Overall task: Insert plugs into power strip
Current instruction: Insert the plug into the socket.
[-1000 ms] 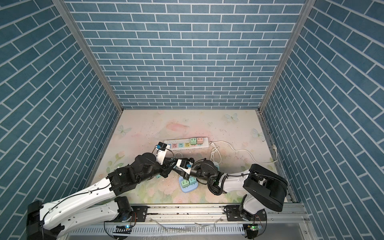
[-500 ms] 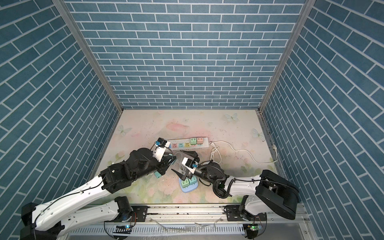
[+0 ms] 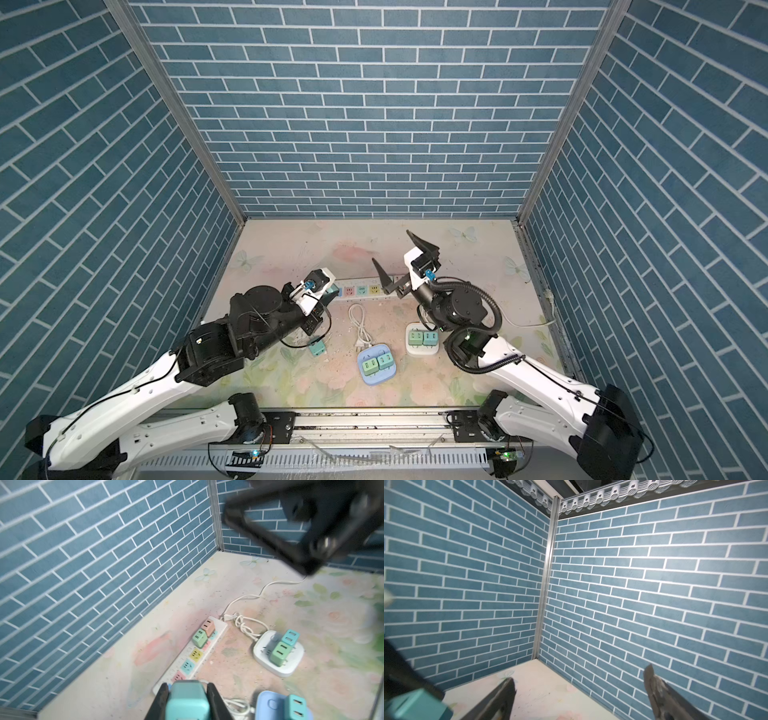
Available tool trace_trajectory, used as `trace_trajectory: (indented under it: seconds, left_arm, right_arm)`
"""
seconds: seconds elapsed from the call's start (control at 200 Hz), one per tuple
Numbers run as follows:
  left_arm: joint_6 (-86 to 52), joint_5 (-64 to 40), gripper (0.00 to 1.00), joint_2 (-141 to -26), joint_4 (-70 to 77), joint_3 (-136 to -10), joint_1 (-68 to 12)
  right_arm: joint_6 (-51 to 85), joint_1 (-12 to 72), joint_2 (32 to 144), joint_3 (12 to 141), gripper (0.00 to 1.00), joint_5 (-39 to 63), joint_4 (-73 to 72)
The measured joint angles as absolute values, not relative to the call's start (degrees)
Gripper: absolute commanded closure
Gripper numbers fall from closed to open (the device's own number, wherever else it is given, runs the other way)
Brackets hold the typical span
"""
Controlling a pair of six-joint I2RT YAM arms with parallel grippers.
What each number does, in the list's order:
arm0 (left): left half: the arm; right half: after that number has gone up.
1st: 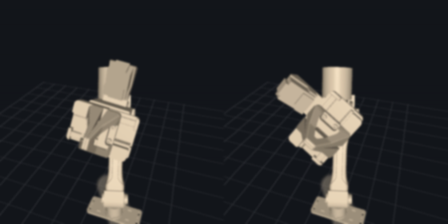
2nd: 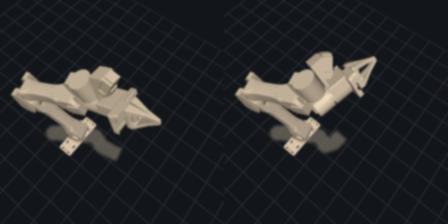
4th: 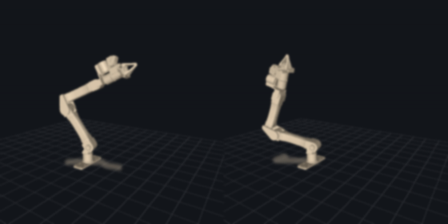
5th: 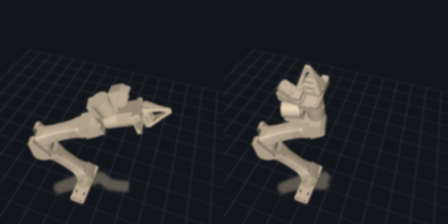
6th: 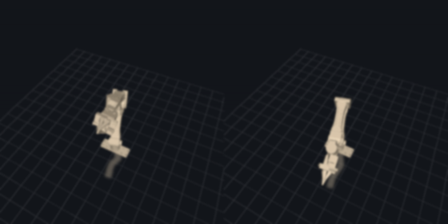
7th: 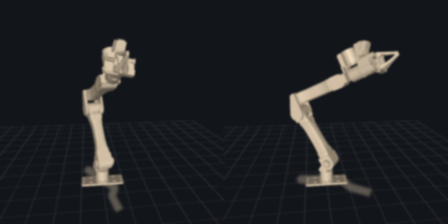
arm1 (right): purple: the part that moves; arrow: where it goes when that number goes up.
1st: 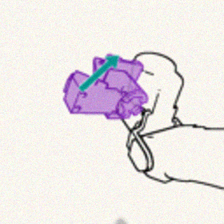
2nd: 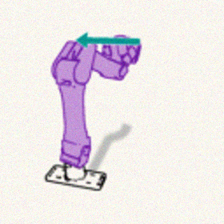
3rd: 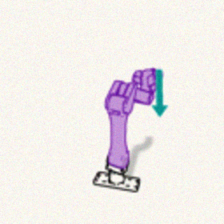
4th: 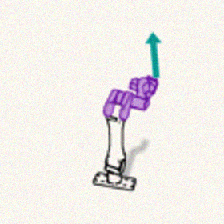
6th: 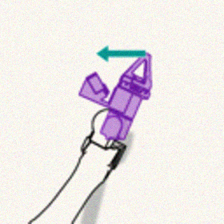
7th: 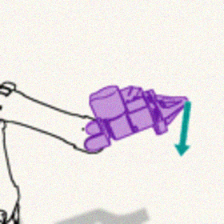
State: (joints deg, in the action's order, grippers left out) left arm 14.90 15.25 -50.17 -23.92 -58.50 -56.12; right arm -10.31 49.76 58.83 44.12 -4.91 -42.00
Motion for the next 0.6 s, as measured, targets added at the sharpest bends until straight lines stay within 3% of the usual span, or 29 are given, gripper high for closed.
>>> trace_trajectory:
  seconds: [0.18,0.44,0.6]
  left_arm:
    - [27.2,13.1,1.00,-55.1,-23.7,-58.8,-53.9]
    - [33.7,-2.7,1.00,-66.3,-24.3,-66.9,-37.6]
    - [37.1,-8.4,1.00,-75.3,-24.1,-73.5,-35.0]
  right_arm:
    - [-8.6,46.4,59.0,47.8,0.01,-8.0,-36.3]
    - [-3.4,38.9,60.0,47.2,0.01,-7.5,-23.9]
    - [-1.5,35.5,59.5,47.3,0.01,-7.2,-20.8]
